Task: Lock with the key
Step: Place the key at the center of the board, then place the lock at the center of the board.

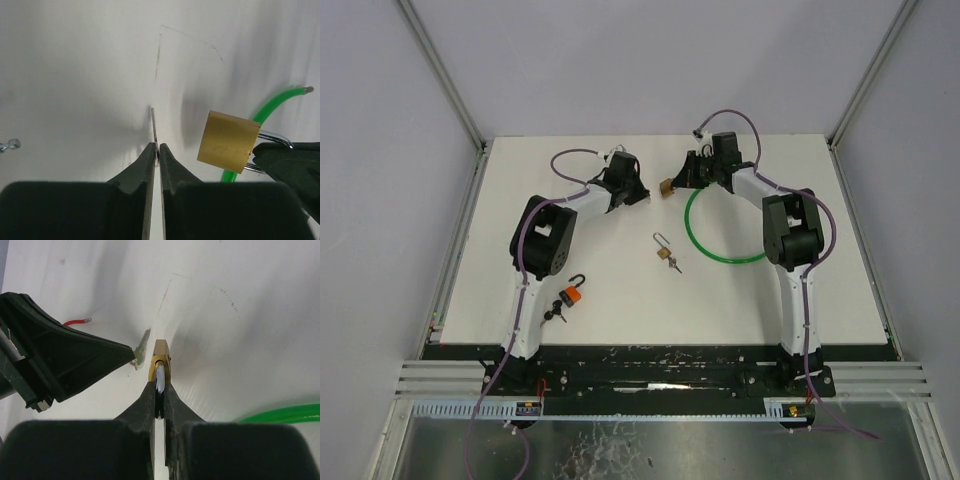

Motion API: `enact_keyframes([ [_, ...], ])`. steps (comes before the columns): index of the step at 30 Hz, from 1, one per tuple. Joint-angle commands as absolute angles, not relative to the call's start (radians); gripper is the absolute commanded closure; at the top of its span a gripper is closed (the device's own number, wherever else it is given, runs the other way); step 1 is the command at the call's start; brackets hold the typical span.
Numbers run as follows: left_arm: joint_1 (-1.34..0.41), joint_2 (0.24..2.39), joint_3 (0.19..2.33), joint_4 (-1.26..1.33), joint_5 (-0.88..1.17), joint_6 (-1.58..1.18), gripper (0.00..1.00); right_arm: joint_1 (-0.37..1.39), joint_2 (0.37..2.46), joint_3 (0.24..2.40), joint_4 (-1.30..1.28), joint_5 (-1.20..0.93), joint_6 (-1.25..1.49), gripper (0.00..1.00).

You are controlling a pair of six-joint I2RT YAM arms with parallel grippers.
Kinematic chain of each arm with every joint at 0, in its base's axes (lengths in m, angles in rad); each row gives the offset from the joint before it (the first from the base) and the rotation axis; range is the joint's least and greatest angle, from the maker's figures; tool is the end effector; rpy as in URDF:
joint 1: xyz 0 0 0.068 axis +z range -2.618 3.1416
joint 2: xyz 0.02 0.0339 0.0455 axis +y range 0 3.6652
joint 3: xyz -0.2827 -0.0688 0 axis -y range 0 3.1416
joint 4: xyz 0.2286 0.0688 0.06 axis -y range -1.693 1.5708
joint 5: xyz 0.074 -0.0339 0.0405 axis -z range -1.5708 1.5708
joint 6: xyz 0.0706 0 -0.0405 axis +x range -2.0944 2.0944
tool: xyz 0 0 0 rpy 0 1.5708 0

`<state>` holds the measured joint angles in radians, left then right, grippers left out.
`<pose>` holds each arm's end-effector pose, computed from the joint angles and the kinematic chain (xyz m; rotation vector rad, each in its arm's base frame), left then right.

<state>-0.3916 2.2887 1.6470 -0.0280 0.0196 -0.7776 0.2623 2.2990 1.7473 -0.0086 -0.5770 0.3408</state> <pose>0.4971 -0.2068 0.1479 -0.4347 2.2815 -0.6390 0.5184 0.1791 0.1850 -0.2687 2.1654 0.9639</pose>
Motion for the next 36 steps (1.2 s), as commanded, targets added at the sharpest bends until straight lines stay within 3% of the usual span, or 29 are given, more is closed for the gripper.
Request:
enact_keyframes([
  [1, -0.378, 2.287, 1.652, -0.051, -0.013, -0.784, 0.93, 0.285, 2.31, 1.828, 0.012, -0.637, 0.402, 0.91],
  [9, -0.376, 2.246, 1.605, -0.002, -0.029, -0.756, 0.73, 0.286, 2.334, 1.851, -0.013, -0.635, 0.379, 0.81],
  [18, -0.371, 2.055, 1.355, 0.278, -0.019, -0.59, 0.69, 0.286, 2.342, 1.881, -0.102, -0.555, 0.265, 0.67],
  [23, -0.371, 1.918, 1.149, 0.562, 0.141, -0.46, 0.63, 0.295, 2.332, 1.903, -0.153, -0.533, 0.171, 0.65],
  [28, -0.366, 1.818, 0.995, 0.773, 0.233, -0.406, 0.59, 0.298, 2.296, 1.906, -0.163, -0.692, 0.147, 0.65],
  [36, -0.348, 1.729, 0.829, 1.005, 0.288, -0.398, 0.56, 0.312, 2.284, 1.891, -0.174, -0.638, 0.133, 0.77],
])
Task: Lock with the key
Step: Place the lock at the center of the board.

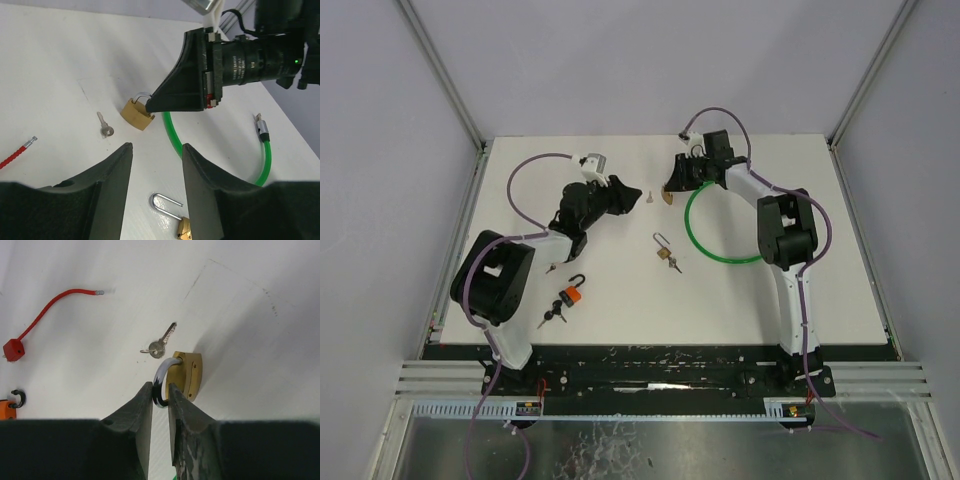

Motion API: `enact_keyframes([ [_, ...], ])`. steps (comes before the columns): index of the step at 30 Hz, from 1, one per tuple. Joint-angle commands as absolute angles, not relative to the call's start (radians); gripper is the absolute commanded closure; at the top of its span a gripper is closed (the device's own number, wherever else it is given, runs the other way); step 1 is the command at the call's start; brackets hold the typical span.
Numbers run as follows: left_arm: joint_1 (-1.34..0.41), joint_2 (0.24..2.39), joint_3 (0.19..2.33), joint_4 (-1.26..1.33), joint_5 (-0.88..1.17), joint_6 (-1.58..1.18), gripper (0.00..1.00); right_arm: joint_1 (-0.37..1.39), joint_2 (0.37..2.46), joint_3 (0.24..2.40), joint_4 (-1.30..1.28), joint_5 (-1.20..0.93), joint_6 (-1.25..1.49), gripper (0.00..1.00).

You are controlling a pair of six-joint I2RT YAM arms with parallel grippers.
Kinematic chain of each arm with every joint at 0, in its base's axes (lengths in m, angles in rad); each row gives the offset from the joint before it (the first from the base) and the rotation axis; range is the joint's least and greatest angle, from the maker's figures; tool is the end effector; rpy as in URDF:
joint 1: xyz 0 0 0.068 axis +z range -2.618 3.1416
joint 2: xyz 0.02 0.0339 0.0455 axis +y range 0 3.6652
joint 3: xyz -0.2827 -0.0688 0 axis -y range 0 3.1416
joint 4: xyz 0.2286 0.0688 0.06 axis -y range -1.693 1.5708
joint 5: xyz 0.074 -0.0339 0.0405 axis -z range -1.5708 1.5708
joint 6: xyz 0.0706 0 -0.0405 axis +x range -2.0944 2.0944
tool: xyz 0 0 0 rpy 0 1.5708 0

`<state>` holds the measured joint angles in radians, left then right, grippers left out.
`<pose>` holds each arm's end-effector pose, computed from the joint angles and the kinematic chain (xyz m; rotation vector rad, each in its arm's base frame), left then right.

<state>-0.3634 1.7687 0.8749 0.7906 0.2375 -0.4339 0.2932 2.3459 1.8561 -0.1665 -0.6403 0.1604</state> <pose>0.3749 -0.1603 0.2354 0.1247 1.7301 -0.7933 0.5155 0.1997 0.1811 -0.5067 2.1828 0.9592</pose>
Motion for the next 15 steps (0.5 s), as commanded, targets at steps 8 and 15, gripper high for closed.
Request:
enact_keyframes([
  [8, -0.284, 1.752, 0.771, 1.194, 0.387, -0.532, 0.51, 0.352, 2.325, 1.96, -0.215, -0.663, 0.115, 0.97],
  [15, -0.265, 1.762, 0.746, 1.273, 0.447, -0.568, 0.48, 0.355, 2.337, 1.988, -0.232, -0.586, 0.119, 0.98],
])
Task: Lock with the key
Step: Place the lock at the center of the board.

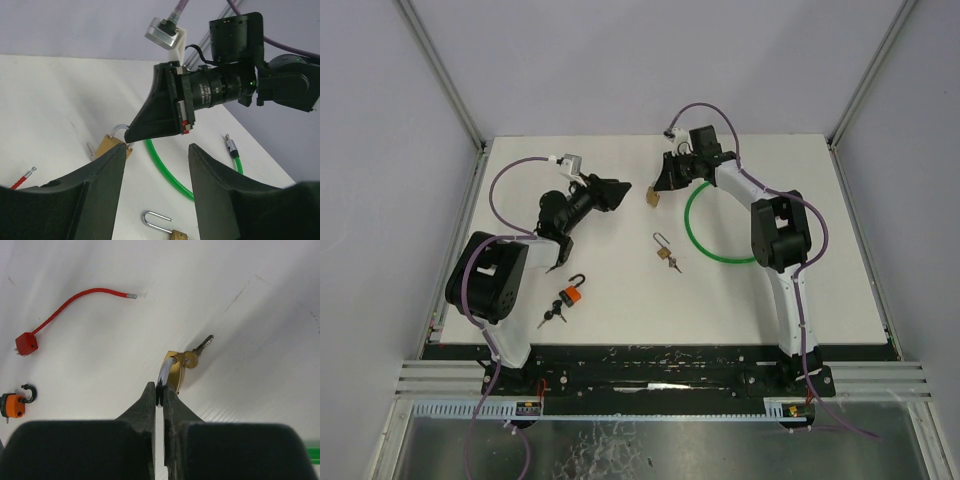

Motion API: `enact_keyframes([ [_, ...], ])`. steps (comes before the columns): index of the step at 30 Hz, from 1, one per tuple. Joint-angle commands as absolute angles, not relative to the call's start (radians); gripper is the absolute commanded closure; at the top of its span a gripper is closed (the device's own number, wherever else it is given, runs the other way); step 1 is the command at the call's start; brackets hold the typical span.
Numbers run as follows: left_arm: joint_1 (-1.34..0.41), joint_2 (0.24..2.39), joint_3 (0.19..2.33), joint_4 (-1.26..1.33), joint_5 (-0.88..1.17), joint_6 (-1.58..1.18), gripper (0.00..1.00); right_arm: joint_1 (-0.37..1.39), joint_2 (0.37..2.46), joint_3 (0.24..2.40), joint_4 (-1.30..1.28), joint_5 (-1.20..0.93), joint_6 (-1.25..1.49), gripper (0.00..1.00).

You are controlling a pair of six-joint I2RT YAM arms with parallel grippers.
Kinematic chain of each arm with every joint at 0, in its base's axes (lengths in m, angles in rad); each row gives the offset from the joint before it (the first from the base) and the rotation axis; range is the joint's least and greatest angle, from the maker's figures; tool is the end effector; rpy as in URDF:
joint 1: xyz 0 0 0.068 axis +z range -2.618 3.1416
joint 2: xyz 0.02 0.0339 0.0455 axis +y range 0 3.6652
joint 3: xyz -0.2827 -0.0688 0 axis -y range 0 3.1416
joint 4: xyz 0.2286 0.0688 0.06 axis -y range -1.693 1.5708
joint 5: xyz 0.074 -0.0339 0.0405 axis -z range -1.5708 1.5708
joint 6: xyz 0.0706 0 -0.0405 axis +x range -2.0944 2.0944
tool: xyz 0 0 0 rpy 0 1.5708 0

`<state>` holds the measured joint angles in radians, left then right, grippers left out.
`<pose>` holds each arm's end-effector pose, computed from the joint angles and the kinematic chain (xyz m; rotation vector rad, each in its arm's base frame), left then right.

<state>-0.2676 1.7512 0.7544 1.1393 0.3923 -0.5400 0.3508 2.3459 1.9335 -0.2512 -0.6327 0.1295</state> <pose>0.3623 -0.1273 0.2520 0.1343 1.5025 -0.9352 0.5063 0.2297 0.1981 -0.5988 2.1729 0.9657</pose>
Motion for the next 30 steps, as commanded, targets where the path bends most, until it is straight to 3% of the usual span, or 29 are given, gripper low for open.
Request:
enact_keyframes([
  [1, -0.264, 1.762, 0.746, 1.273, 0.45, -0.568, 0.48, 0.354, 2.339, 1.983, -0.232, -0.563, 0.115, 0.96],
  [9, -0.264, 1.756, 0.739, 1.276, 0.459, -0.555, 0.47, 0.354, 2.376, 2.002, -0.246, -0.519, 0.113, 0.92],
  [18, -0.264, 1.754, 0.734, 1.278, 0.461, -0.552, 0.46, 0.352, 2.423, 2.036, -0.275, -0.446, 0.088, 0.73],
  [30, -0.265, 1.747, 0.726, 1.278, 0.459, -0.546, 0.46, 0.339, 2.433, 2.041, -0.29, -0.403, 0.066, 0.59],
])
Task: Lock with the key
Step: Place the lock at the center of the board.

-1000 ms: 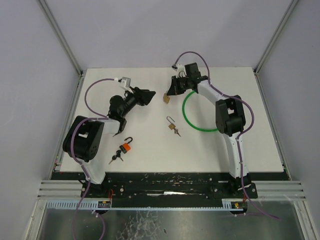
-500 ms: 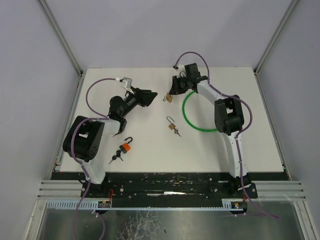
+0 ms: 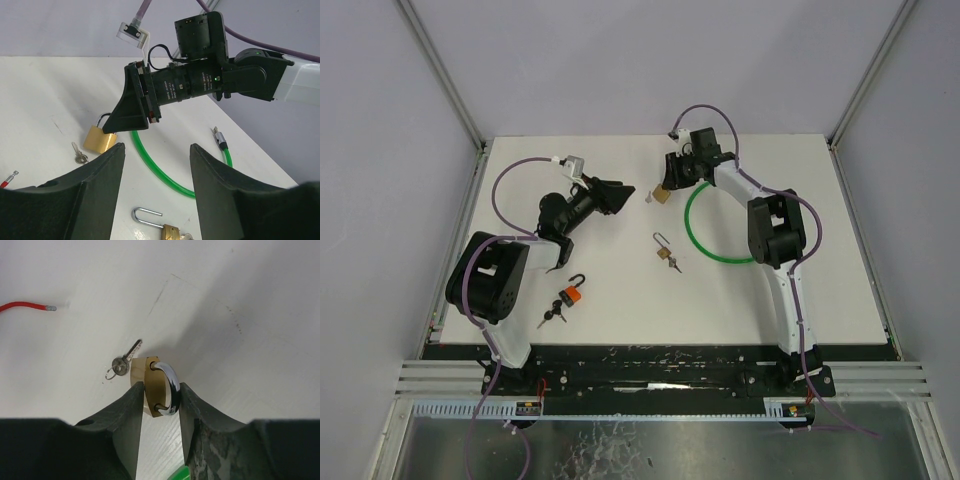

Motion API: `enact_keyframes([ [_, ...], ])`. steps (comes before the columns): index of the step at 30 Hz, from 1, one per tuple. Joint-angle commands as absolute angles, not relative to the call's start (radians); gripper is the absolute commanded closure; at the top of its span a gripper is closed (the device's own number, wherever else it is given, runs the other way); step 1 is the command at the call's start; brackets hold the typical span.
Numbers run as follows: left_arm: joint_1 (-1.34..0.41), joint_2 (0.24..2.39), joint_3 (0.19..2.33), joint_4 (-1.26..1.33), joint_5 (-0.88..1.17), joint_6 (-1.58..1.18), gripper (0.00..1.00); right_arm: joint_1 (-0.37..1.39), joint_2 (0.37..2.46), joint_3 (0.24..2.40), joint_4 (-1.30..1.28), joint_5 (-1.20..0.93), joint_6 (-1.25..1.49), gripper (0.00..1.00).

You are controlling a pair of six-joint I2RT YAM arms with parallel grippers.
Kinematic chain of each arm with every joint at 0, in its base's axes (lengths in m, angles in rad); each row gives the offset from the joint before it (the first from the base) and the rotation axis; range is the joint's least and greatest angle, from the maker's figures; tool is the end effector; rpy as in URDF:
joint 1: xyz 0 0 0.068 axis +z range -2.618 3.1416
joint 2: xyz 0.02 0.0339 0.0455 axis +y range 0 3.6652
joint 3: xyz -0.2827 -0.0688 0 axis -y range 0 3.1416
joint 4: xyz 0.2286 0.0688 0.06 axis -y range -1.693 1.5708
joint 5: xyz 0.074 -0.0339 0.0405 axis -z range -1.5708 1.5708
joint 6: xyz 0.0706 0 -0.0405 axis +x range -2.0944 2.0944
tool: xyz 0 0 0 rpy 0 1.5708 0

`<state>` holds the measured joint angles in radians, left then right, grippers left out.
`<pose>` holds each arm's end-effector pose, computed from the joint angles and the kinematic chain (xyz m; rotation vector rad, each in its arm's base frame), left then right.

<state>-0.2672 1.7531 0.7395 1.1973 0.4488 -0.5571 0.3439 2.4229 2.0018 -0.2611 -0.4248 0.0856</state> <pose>0.3568 -0.1294 0.2544 0.1816 1.4690 -0.9863 0.5299 0.2207 0.1737 -0.5222 2.2158 0.7069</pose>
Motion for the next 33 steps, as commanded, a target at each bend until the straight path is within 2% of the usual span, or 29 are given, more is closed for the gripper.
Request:
enact_keyframes([
  [1, -0.264, 1.749, 0.729, 1.275, 0.458, -0.547, 0.46, 0.339, 2.433, 2.042, -0.293, -0.402, 0.064, 0.57],
  [9, -0.265, 1.754, 0.737, 1.251, 0.45, -0.554, 0.45, 0.338, 2.412, 2.043, -0.316, -0.347, 0.025, 0.34],
  [13, -0.264, 1.764, 0.747, 1.241, 0.462, -0.566, 0.45, 0.337, 2.382, 2.038, -0.333, -0.328, -0.015, 0.29],
  [18, -0.265, 1.76, 0.744, 1.23, 0.461, -0.575, 0.45, 0.325, 2.289, 1.962, -0.336, -0.334, -0.073, 0.27],
  [26, -0.316, 1.68, 0.68, 1.109, 0.341, -0.565, 0.46, 0.303, 1.997, 1.738, -0.375, -0.47, -0.156, 0.27],
  [30, -0.397, 1.545, 0.572, 1.043, 0.277, -0.575, 0.46, 0.299, 1.768, 1.561, -0.442, -0.553, -0.26, 0.27],
  [33, -0.478, 1.357, 0.492, 0.909, 0.191, -0.592, 0.46, 0.296, 1.571, 1.433, -0.503, -0.559, -0.337, 0.26],
])
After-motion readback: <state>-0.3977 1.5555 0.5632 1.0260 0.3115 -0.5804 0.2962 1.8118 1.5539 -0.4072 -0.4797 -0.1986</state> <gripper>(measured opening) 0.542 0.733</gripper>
